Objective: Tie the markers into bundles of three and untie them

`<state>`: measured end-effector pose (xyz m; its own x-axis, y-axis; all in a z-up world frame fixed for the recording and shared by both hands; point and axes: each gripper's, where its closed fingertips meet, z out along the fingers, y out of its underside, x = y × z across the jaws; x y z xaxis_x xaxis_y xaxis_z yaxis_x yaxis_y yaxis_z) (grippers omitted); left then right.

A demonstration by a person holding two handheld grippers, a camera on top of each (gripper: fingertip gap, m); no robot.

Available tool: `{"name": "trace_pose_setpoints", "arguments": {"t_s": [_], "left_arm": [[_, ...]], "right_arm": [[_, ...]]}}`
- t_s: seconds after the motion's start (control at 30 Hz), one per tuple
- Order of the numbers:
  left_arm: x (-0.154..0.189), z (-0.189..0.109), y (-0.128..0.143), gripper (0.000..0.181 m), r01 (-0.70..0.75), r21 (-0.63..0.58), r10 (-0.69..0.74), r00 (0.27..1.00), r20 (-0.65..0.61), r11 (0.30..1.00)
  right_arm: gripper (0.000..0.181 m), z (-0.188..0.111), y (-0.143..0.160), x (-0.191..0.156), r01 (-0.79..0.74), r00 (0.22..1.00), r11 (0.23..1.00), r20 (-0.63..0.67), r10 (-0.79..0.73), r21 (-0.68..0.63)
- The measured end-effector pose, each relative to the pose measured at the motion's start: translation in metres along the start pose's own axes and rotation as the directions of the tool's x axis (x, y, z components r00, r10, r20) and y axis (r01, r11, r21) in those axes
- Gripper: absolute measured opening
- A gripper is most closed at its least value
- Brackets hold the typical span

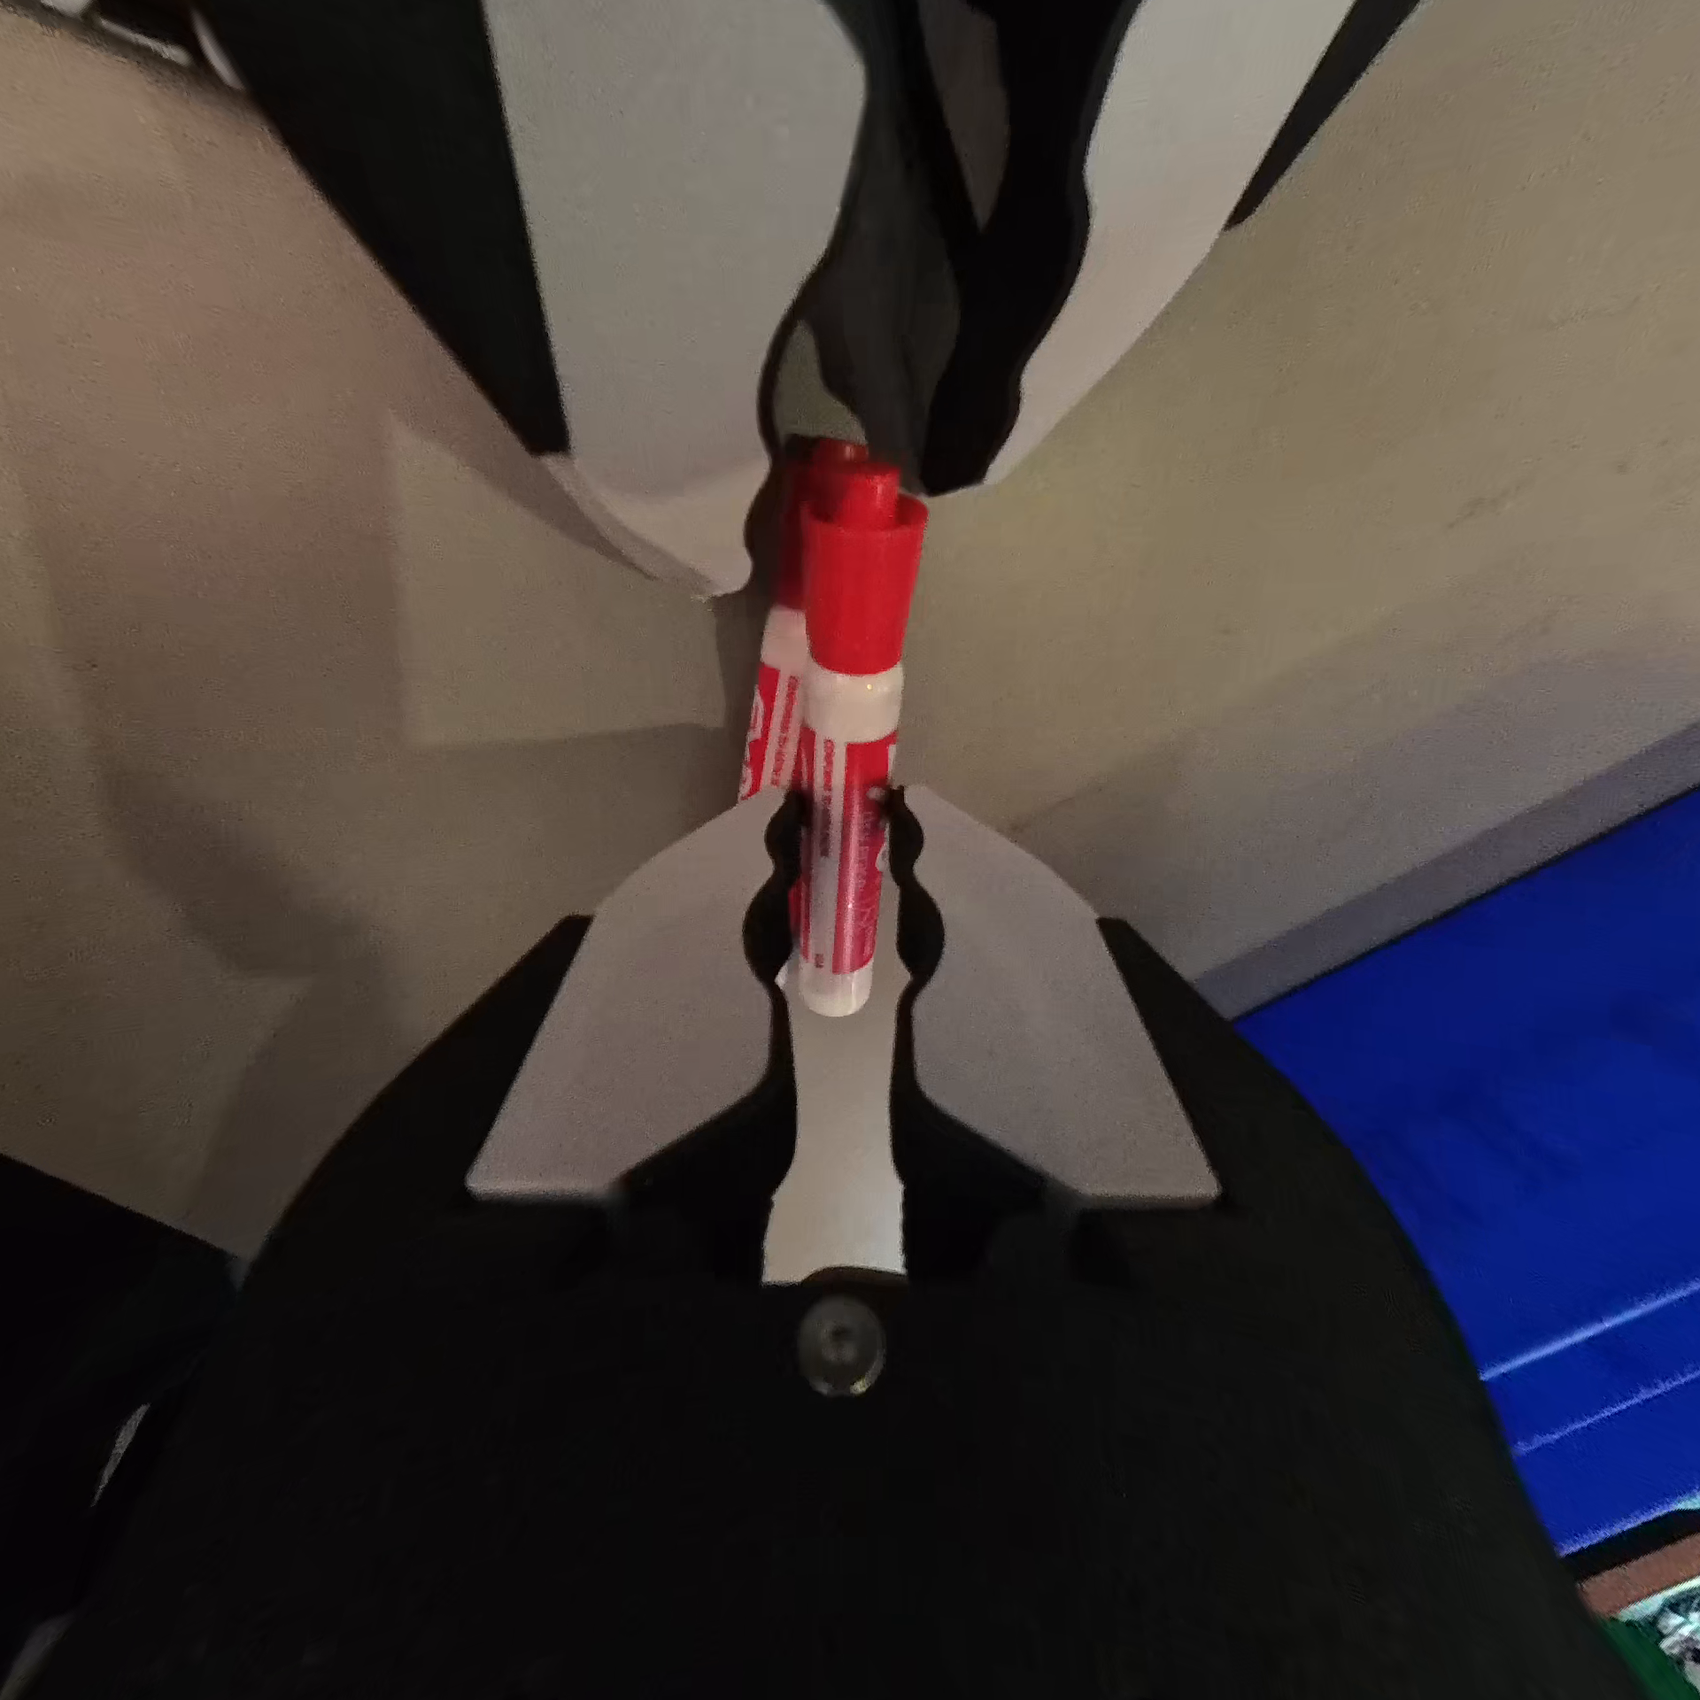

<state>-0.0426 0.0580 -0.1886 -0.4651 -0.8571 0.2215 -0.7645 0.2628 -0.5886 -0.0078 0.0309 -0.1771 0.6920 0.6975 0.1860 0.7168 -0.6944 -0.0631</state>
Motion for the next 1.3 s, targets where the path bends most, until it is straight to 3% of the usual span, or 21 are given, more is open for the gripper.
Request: {"name": "trace_pose_setpoints", "arguments": {"t_s": [0.1,0.2,0.37,0.47,0.53,0.6,0.67,0.77,0.9,1.1,1.17,1.2,1.3], "left_arm": [[0.001,-0.002,-0.001,0.042,-0.003,0.013,0.003,1.000,-0.005,1.000],[0.006,-0.006,-0.004,0.021,-0.013,0.042,0.015,0.999,-0.042,0.999],[0.008,-0.009,0.001,0.020,-0.016,0.046,0.019,0.998,-0.060,0.999],[0.012,-0.012,0.007,0.020,-0.027,0.031,0.029,0.997,-0.071,0.999],[0.013,-0.013,0.012,0.020,-0.037,0.016,0.038,0.997,-0.068,0.999],[0.014,-0.012,0.016,0.020,-0.039,-0.001,0.039,0.996,-0.079,0.999],[0.016,-0.011,0.018,0.020,-0.038,-0.013,0.037,0.995,-0.092,0.999],[0.019,-0.010,0.018,0.020,-0.048,-0.012,0.047,0.993,-0.105,0.999],[0.022,-0.012,0.018,0.020,-0.057,-0.014,0.055,0.992,-0.114,0.998],[0.031,-0.011,0.020,0.020,-0.074,-0.034,0.068,0.987,-0.144,0.997],[0.033,-0.010,0.022,0.020,-0.080,-0.050,0.072,0.987,-0.146,0.996],[0.035,-0.011,0.022,0.023,-0.080,-0.053,0.071,0.986,-0.154,0.995],[0.038,-0.012,0.023,0.024,-0.055,-0.070,0.042,0.984,-0.172,0.996]], "right_arm": [[0.018,0.000,-0.003,-0.004,0.002,1.000,1.000,0.014,-0.002,0.004],[0.019,0.000,-0.006,-0.004,0.013,1.000,1.000,0.007,-0.013,0.013],[0.027,-0.004,-0.004,-0.008,0.069,0.998,0.996,-0.014,-0.068,0.065],[0.035,-0.013,0.002,-0.008,0.065,0.997,0.983,-0.042,-0.058,0.170],[0.042,-0.022,0.002,-0.012,0.015,1.000,0.956,-0.005,-0.015,0.294],[0.049,-0.032,-0.005,-0.021,-0.116,0.990,0.897,0.122,0.070,0.426],[0.078,-0.034,-0.011,-0.028,-0.212,0.965,0.855,0.242,0.105,0.473],[0.086,-0.018,-0.012,-0.017,-0.161,0.984,0.890,0.138,0.112,0.426],[0.073,-0.001,-0.025,-0.030,-0.130,0.984,0.928,0.162,0.076,0.350],[0.034,0.012,-0.028,-0.042,-0.067,0.993,0.969,0.106,0.043,0.238],[0.032,0.012,-0.027,-0.043,-0.069,0.994,0.974,0.096,0.049,0.215],[0.018,0.013,-0.024,-0.045,-0.070,0.993,0.978,0.102,0.050,0.197],[0.018,0.012,-0.022,-0.045,-0.071,0.993,0.981,0.102,0.053,0.182]]}}
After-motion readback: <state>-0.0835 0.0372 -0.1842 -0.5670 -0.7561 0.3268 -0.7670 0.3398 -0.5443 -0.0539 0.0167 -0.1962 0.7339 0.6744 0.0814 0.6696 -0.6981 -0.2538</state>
